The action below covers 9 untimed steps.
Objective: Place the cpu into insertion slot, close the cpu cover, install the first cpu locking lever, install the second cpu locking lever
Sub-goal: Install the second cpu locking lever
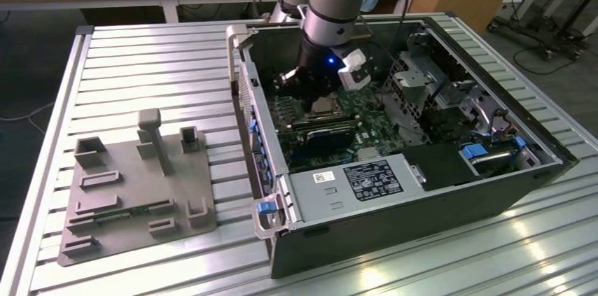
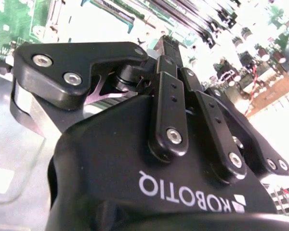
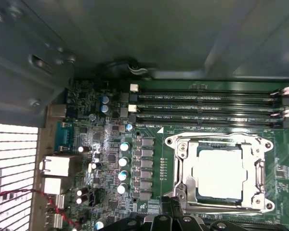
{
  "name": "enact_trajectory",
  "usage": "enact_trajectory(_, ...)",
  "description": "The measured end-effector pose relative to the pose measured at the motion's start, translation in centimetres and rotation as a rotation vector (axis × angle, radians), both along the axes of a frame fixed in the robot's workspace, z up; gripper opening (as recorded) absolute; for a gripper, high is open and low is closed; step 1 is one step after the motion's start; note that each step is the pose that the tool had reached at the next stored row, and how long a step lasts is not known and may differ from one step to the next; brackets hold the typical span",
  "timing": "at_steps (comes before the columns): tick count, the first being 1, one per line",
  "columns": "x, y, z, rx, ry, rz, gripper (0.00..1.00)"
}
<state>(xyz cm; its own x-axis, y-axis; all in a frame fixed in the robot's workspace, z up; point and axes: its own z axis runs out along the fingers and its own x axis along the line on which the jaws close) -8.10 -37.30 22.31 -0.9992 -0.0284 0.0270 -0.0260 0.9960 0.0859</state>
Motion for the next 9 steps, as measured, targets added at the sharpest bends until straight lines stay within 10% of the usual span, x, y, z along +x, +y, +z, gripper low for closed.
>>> enact_trajectory(9, -0.06, 0.01, 0.55, 0.0000, -0.0005, 0.000, 0.10)
